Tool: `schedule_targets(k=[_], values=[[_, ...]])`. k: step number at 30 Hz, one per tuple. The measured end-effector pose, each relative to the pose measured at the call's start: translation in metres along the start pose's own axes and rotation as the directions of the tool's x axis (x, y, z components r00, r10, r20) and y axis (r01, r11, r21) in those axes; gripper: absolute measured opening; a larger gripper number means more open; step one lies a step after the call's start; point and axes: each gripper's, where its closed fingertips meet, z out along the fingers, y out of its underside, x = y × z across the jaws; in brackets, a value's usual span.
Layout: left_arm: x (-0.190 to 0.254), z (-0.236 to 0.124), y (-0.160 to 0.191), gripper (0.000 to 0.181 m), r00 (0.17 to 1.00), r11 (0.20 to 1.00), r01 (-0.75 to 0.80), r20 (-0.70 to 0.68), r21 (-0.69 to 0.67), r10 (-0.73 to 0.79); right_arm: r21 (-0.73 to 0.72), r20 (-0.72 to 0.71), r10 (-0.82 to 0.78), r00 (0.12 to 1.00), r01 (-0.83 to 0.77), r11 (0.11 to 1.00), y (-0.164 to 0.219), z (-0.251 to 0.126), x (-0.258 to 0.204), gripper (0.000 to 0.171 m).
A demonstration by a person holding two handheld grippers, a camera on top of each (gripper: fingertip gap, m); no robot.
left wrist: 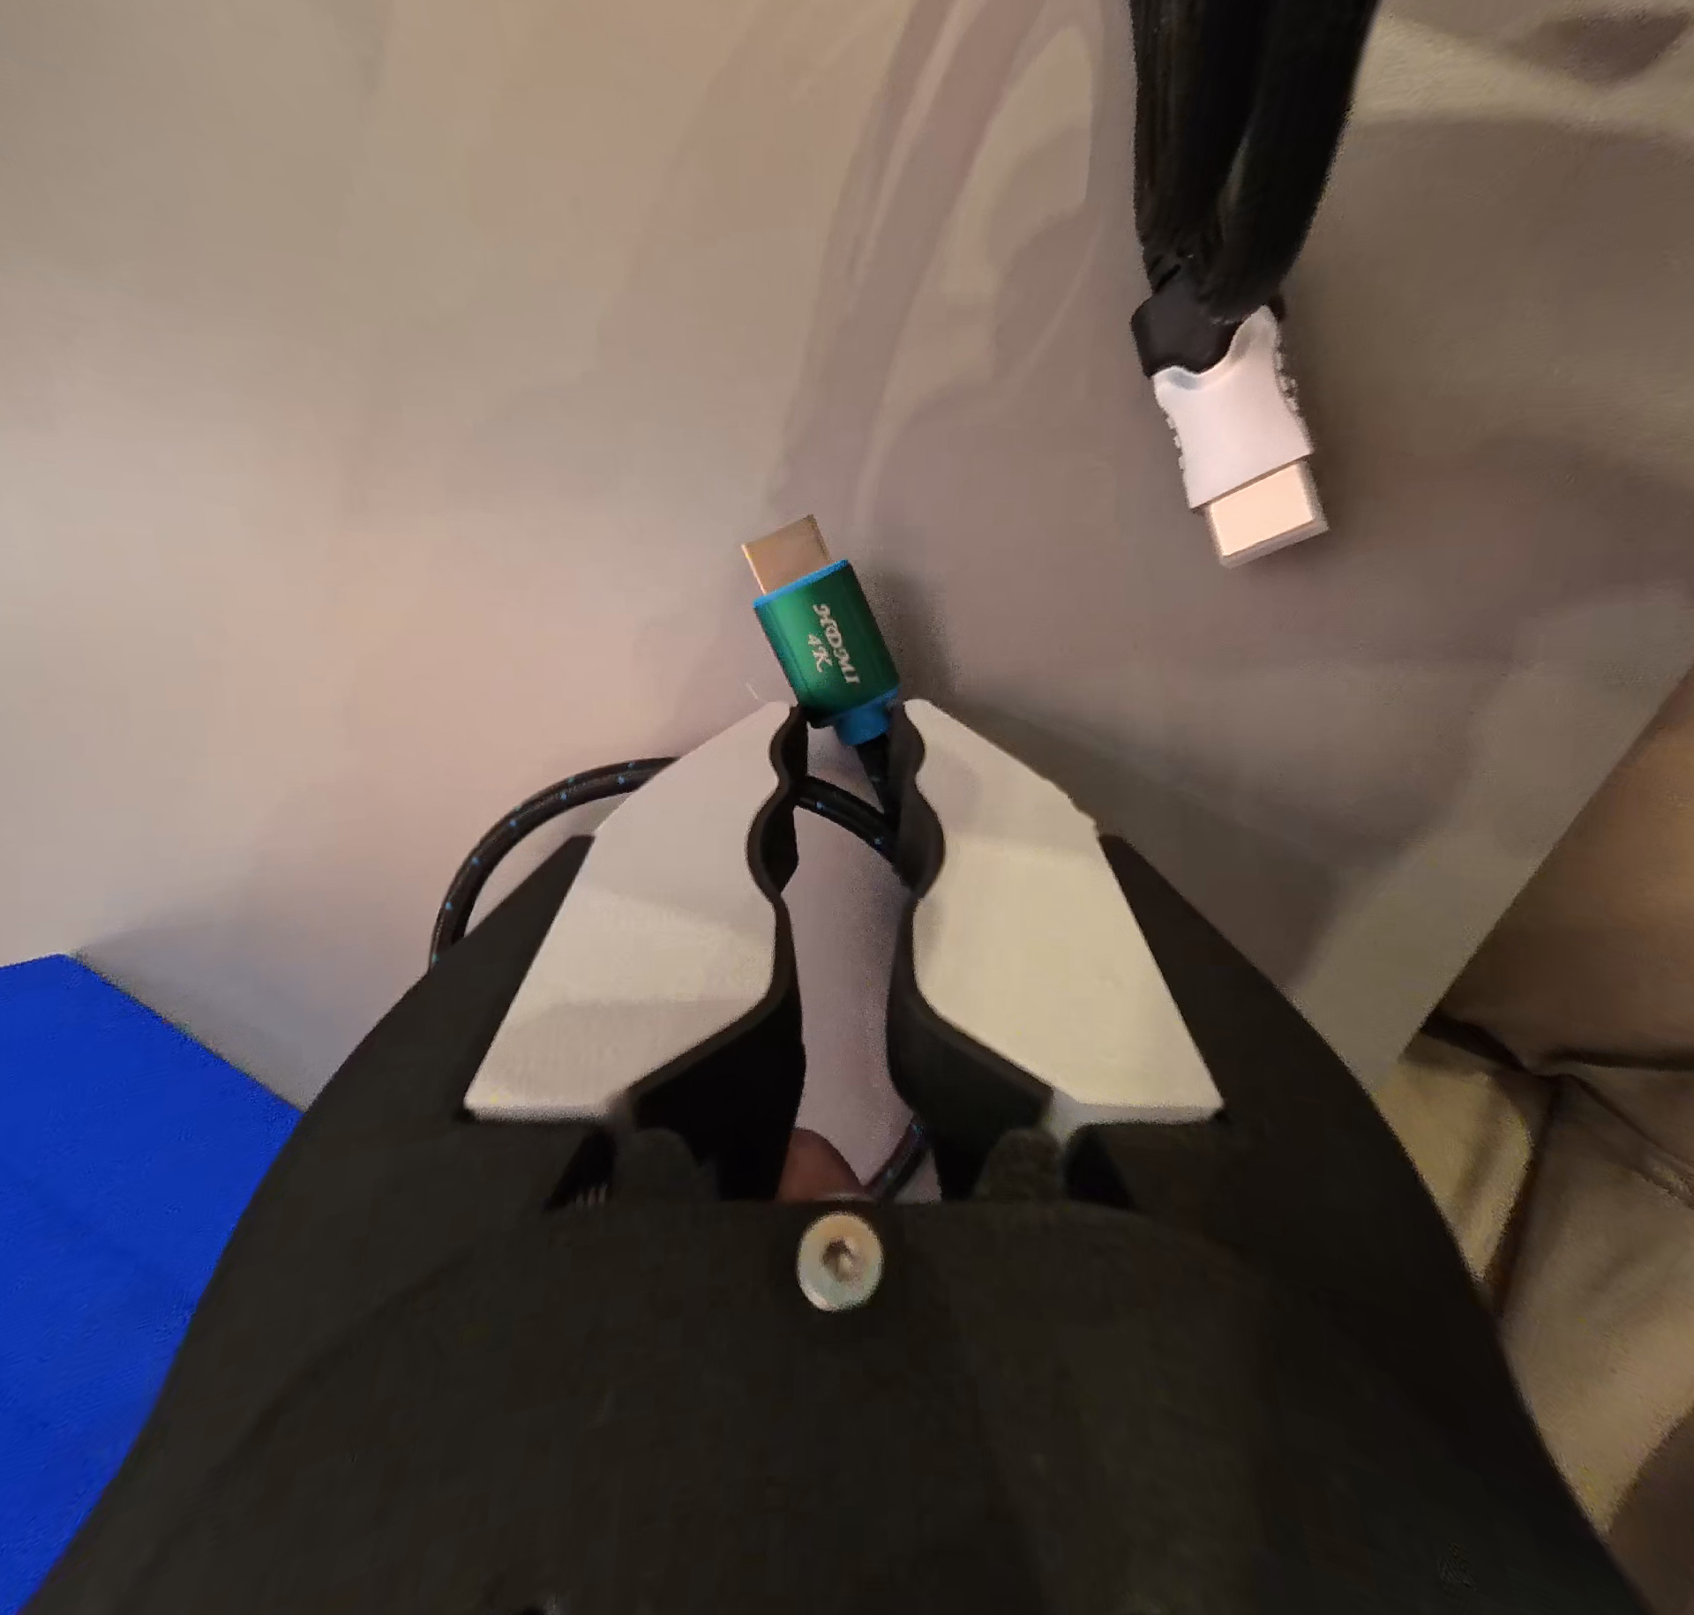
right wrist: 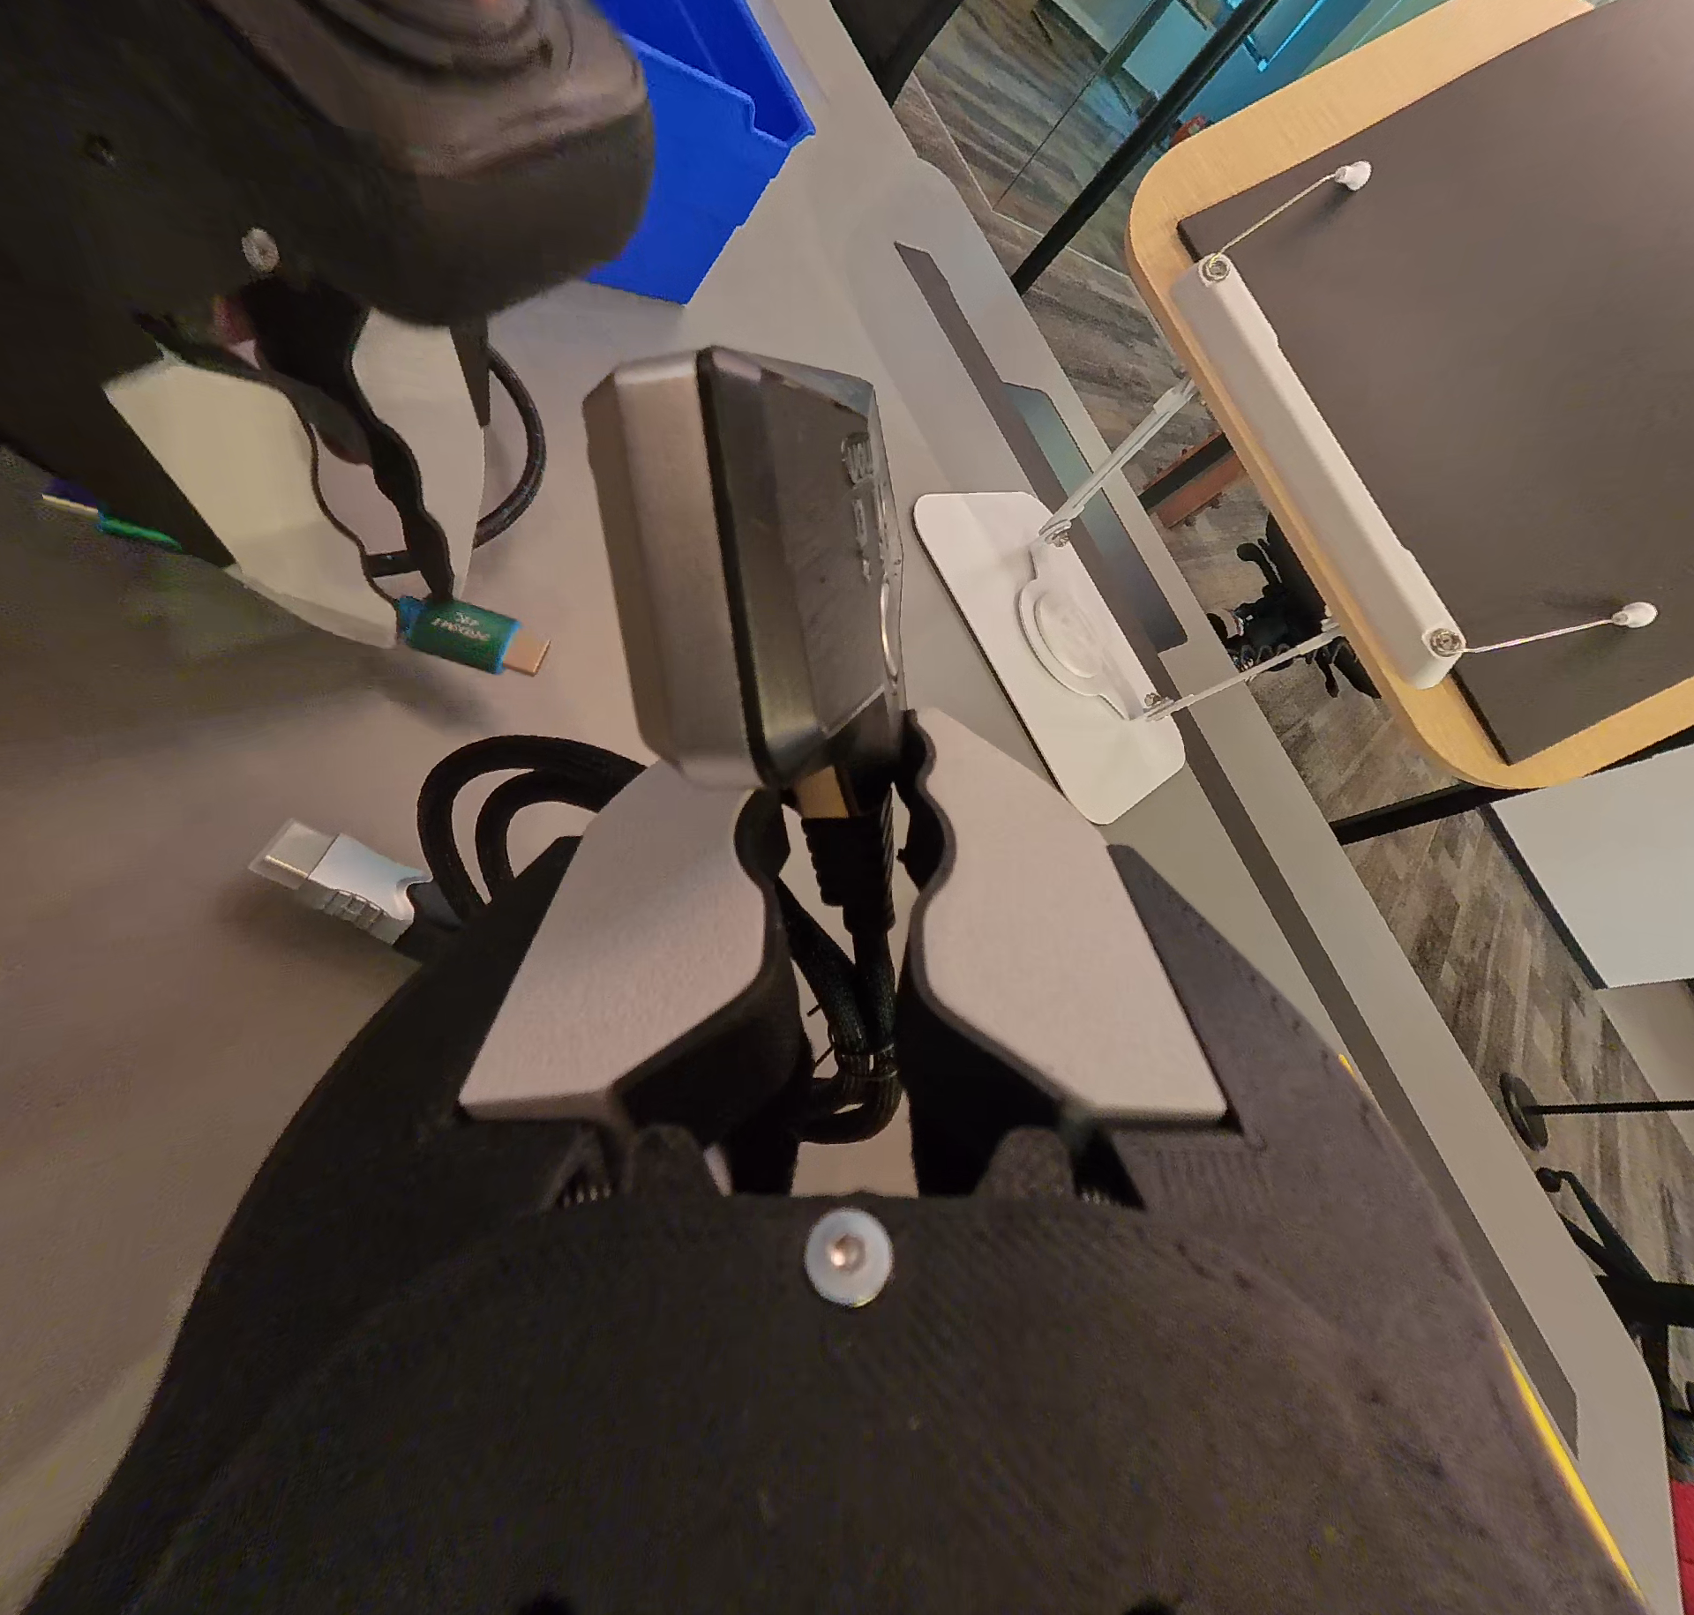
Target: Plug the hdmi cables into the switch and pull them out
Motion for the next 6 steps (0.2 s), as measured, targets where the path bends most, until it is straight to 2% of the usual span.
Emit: schedule_targets(k=[1,6], values=[[0.000,-0.005,-0.002,0.016,1.000,1.000,0.001,-0.009,0.011,0.000,0.001,0.001,-0.001,1.000,0.001,1.000,0.000,0.000,0.000,0.020],[-0.015,-0.038,-0.007,0.016,0.999,0.998,-0.038,-0.012,0.045,0.038,-0.009,0.001,-0.048,0.999,0.048,0.999,0.000,0.000,-0.002,0.021]])
